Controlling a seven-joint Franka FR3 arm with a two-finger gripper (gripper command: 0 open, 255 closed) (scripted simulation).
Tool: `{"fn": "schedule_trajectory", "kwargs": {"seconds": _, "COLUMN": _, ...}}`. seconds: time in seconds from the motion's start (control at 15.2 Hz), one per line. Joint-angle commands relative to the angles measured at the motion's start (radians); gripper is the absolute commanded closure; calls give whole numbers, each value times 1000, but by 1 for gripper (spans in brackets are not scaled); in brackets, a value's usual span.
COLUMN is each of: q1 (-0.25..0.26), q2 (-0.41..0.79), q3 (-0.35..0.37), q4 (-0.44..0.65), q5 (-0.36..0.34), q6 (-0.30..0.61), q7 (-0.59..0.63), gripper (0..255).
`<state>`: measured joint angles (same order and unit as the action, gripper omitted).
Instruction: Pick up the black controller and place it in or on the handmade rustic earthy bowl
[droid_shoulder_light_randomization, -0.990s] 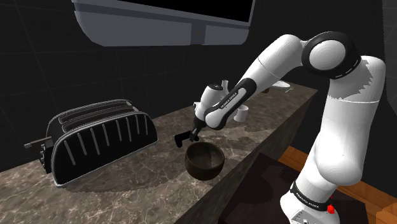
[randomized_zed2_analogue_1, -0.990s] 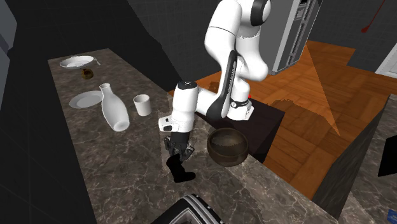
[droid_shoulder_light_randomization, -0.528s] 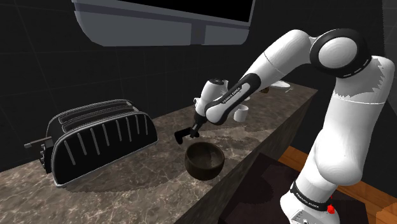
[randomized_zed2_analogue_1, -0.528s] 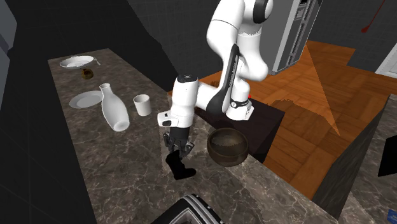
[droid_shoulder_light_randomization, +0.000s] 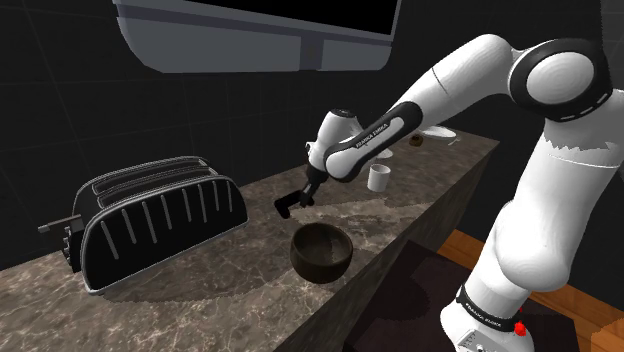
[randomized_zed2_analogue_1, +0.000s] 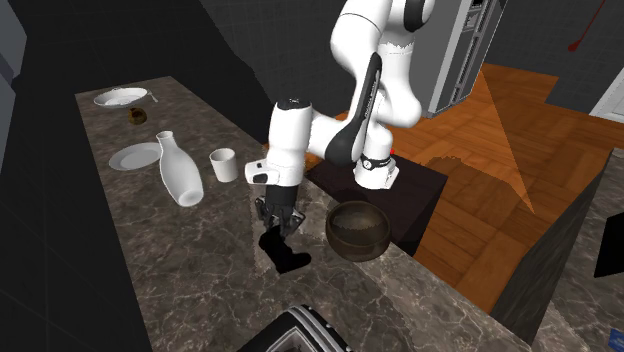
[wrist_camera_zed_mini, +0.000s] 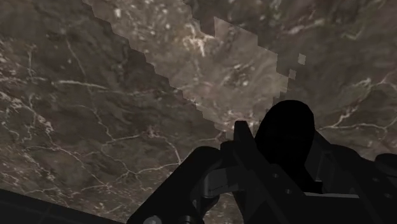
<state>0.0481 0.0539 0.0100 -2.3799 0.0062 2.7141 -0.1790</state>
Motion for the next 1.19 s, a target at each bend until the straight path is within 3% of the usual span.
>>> {"fn": "schedule_trajectory", "kwargs": {"seconds": 0.0, "q1": -1, "q2": -18, "q3": -1, "q4": 10, "q5": 1, "q6": -28, "q7": -3, "gripper": 255}}
{"fn": "schedule_trajectory", "kwargs": {"seconds": 1.12, "q1": -1, "q2": -157, "q3": -1, "q4": 103, "q5": 1, "q6": -260, "q7": -2, "gripper": 255}}
